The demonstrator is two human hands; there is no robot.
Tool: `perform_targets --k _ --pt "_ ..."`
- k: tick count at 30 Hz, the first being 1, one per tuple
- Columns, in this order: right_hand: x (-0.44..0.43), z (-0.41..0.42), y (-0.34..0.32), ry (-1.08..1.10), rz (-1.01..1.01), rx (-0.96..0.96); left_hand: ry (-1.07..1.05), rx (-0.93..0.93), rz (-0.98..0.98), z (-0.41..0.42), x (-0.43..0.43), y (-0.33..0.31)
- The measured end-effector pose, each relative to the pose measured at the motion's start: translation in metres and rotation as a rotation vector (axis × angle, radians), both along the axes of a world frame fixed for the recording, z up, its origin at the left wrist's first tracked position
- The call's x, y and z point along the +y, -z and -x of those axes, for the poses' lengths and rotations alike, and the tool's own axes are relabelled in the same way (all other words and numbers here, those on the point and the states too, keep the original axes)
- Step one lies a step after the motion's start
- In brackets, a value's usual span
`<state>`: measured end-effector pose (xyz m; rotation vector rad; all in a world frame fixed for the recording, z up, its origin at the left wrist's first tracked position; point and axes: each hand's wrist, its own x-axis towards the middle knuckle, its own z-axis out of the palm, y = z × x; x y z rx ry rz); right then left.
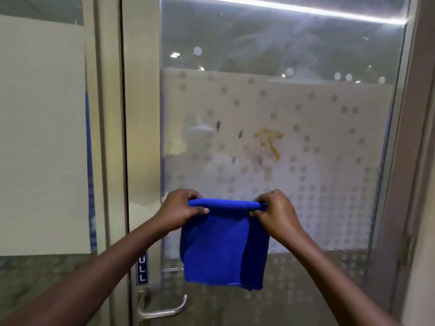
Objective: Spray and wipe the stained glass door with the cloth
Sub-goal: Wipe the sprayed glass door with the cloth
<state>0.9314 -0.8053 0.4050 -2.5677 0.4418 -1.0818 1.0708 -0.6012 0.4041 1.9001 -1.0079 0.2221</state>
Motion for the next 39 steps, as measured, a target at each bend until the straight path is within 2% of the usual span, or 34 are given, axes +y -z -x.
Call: perform_targets --k 3,5,8,13,16,18,20,23,25,27,30,32,34,37,39 --pt "-0.012 0.003 -0.003 0.328 0.246 -0.019 -0.101 -0.093 0.045 0.011 -0.036 -0.018" --pt "-0.016 0.006 -0.01 0.413 0.275 0.032 -0.17 -0.179 0.033 0.017 -0.055 -0.028" --pt "-0.031 0.008 -0.022 0.424 0.177 0.105 -0.254 -0.307 0.05 0.026 -0.073 -0.04" --pt "-0.049 0.008 -0.022 0.447 0.036 0.06 -0.326 -0.491 0.071 0.035 -0.091 -0.051" --pt "-0.06 0.002 -0.022 0.435 -0.031 0.004 -0.292 -0.568 0.049 0.028 -0.096 -0.057" --pt "-0.064 -0.006 -0.021 0.393 -0.1 -0.101 -0.243 -0.715 0.029 0.02 -0.096 -0.061" --pt "-0.063 -0.018 -0.016 0.296 -0.231 -0.307 -0.256 -0.824 0.069 0.012 -0.099 -0.064" --pt "-0.051 -0.036 -0.009 0.098 -0.56 -0.687 -0.328 -0.864 0.167 0.006 -0.105 -0.064" --pt "-0.042 -0.048 -0.004 0.028 -0.688 -0.867 -0.344 -0.87 0.23 0.004 -0.107 -0.065" --pt "-0.036 -0.062 0.002 -0.043 -0.727 -0.99 -0.355 -0.876 0.269 0.003 -0.109 -0.068" --pt "-0.03 -0.082 0.004 -0.254 -0.654 -1.145 -0.357 -0.888 0.264 0.004 -0.112 -0.076" --pt "-0.033 -0.096 0.005 -0.26 -0.46 -1.14 -0.362 -0.914 0.236 0.004 -0.115 -0.082" --pt "-0.038 -0.108 0.008 -0.196 -0.257 -0.999 -0.38 -0.95 0.192 0.002 -0.119 -0.085" --pt "-0.038 -0.129 0.012 -0.087 -0.129 -0.719 -0.417 -0.976 0.14 -0.002 -0.124 -0.087" --pt "-0.039 -0.14 0.014 0.066 -0.058 -0.567 -0.436 -0.999 0.111 -0.006 -0.125 -0.086"
